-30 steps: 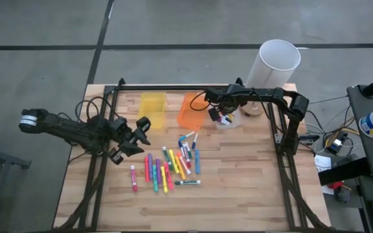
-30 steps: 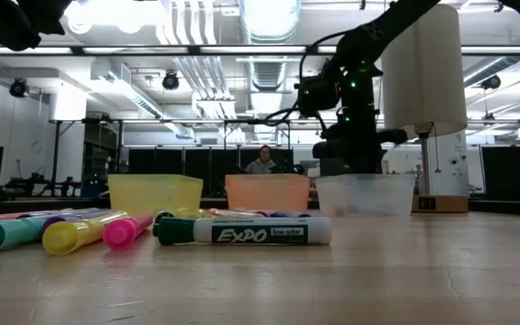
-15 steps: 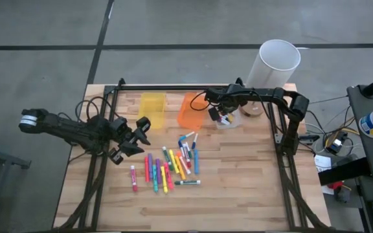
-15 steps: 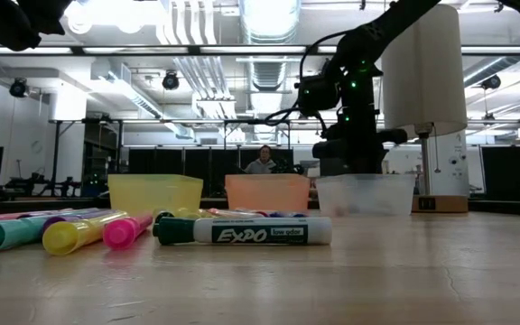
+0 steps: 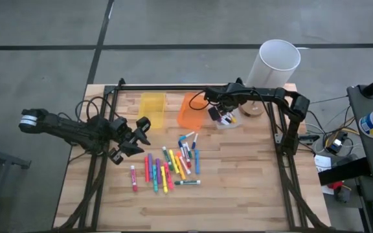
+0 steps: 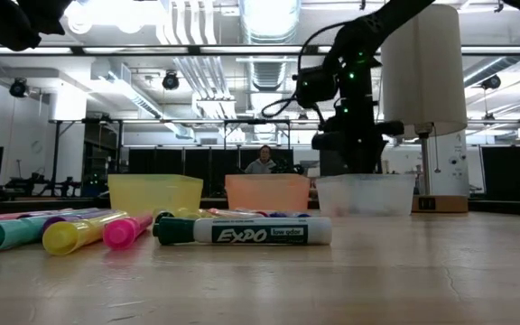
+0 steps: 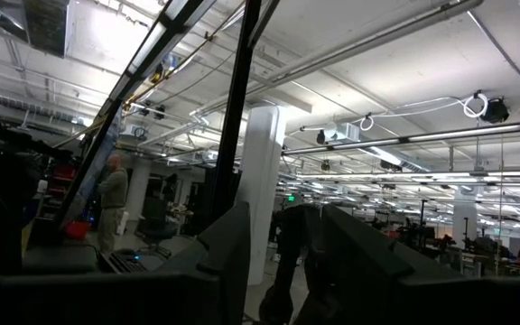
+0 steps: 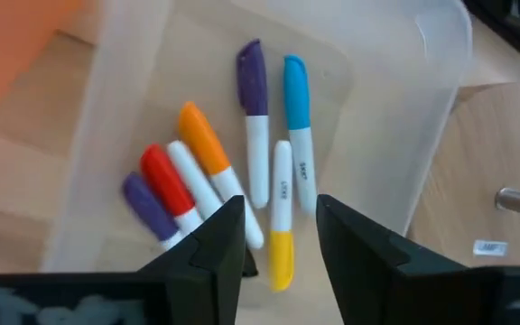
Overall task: Pick & Place Markers
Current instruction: Put the right dark blue mini marker into the white bin
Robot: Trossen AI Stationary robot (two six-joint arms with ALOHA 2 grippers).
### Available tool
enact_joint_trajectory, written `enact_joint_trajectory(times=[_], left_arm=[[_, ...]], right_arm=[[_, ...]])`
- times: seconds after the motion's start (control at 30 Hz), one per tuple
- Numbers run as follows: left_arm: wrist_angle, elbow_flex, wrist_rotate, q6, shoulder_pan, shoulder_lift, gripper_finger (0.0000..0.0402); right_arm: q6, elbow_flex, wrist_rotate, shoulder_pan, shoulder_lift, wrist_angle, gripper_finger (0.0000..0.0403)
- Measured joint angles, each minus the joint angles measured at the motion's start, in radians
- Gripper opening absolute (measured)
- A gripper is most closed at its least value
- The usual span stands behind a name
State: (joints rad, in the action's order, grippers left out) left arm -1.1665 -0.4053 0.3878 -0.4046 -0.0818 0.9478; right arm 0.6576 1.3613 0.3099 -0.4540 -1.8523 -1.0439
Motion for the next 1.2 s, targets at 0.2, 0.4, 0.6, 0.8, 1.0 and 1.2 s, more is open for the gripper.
enact_joint_trajectory(times=[0.2,0.4,0.6,0.8,1.0,1.2], left_arm=[[0.0,0.0,0.0,0.0,0.0,0.0,0.0133],[0.0,0.0,0.0,0.0,0.0,0.0,0.0133],[0.0,0.0,0.0,0.0,0.0,0.0,0.0133],[0.0,0.0,-0.004,0.0,0.0,0.0,0.0133],[-0.001,0.0,-0.005,0.0,0.0,0.0,0.0133],[-0.001,0.0,-0.007,0.0,0.0,0.0,0.0133]], right_arm=[[0.024,0.079,-0.062,0.045,0.0,-0.01,0.0123],[0.086,0.147,-0.162,0.125,0.0,0.001,0.0115],[0.106,0.196,-0.194,0.222,0.0,0.014,0.0105],[0.154,0.204,-0.316,0.295,-0.018,0.137,0.0096],[0.157,0.203,-0.443,0.324,-0.057,0.255,0.0093],[0.221,0.205,-0.446,0.323,-0.141,0.254,0.0093]])
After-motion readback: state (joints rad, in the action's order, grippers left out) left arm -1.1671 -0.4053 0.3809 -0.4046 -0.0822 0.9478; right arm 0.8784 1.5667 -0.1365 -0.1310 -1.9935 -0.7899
